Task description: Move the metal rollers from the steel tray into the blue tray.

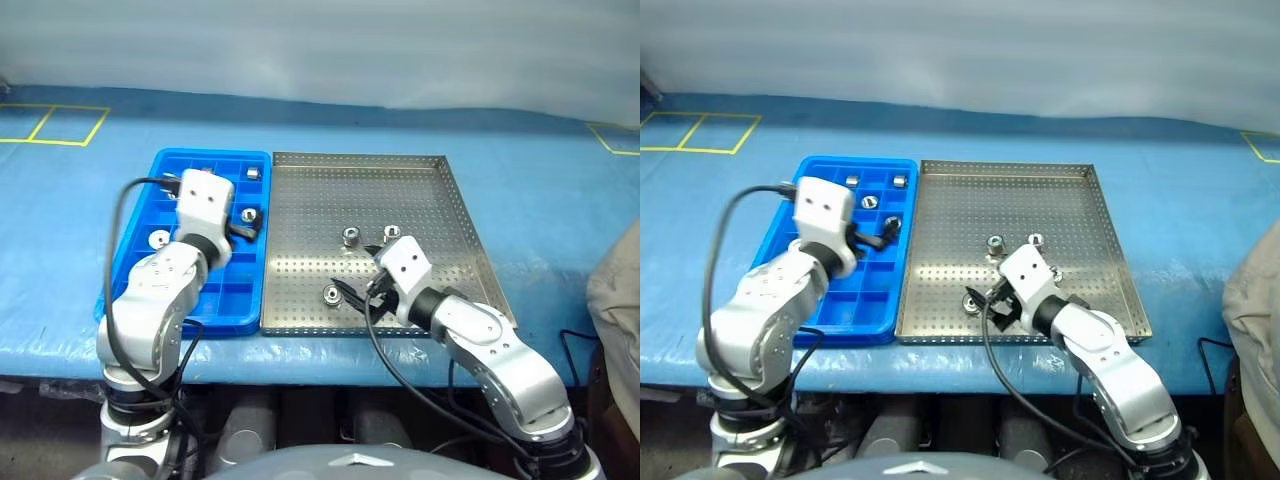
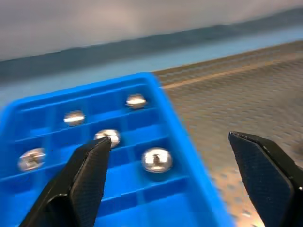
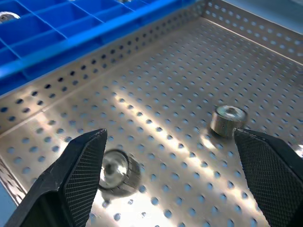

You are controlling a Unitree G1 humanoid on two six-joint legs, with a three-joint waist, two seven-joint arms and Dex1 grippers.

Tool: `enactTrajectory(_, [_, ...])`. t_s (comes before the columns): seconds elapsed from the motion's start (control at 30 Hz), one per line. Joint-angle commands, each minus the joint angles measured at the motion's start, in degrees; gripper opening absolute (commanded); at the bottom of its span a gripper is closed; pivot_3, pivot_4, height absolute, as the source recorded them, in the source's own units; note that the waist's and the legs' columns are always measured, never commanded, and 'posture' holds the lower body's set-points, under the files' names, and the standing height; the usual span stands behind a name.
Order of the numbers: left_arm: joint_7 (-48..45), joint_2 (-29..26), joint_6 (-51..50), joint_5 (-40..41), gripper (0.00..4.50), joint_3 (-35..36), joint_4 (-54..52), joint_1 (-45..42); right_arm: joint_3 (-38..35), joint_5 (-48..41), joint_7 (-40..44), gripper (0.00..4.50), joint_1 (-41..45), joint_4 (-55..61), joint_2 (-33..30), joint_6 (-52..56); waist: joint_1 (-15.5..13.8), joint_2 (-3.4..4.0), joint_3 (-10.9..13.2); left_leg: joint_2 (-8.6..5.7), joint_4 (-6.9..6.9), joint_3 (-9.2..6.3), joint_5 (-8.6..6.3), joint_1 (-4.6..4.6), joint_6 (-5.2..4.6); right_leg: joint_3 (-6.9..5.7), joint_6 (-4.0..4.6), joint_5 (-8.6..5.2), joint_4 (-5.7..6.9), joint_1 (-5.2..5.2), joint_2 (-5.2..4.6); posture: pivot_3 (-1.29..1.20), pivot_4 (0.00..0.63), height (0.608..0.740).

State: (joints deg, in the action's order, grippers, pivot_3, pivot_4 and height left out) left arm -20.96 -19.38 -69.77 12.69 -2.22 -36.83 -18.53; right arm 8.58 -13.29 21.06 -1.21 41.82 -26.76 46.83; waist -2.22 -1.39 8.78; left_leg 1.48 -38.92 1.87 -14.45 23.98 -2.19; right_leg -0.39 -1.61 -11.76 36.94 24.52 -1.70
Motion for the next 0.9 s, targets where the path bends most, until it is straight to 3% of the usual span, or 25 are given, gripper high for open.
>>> enactTrajectory(0.03, [-8.58,-5.14,2.35,4.49,4.33,-6.11,2.07,-1.68,-3.39,0.5,-1.85,4.5,-2.66,4.96,-0.65,1.58,1.05,0.05,0.03,0.02,0.0,0.0,0.0,0.01,0.01,0.02,-0.02,-0.03,0.0,0.01,0.03,-0.05,0.15,0.74])
enactTrajectory(0.3, [-17.98,-13.63,12.4,1.97,4.33,-20.54,10.69,-7.26,-4.23,1.24,-5.85,4.5,-7.38,8.55,1.28,3.1,3.56,0.11,0.04,0.07,0.0,0.15,0.0,-0.17,0.02,0.23,-0.13,-0.07,0.07,-0.03,0.14,-0.11,0.15,0.74])
enactTrajectory(0.63, [-15.7,-7.66,20.58,-5.48,4.33,-28.47,21.87,-9.89,-2.74,2.1,-7.81,4.5,-7.31,7.82,3.13,3.14,4.38,0.14,0.03,0.04,-0.01,0.29,-0.03,-0.16,-0.03,0.4,-0.25,-0.01,0.04,0.02,0.17,-0.13,0.15,0.74])
enactTrajectory(0.9, [-17.9,-9.1,20.12,-7.64,4.33,-30.64,21.93,-8.73,-1.87,2.09,-7.25,4.5,-5.04,6.51,3.04,3.19,4.36,0.15,0.02,0.07,-0.02,0.33,-0.02,-0.19,-0.03,0.44,-0.26,0.0,0.08,0.02,0.2,-0.1,0.15,0.74])
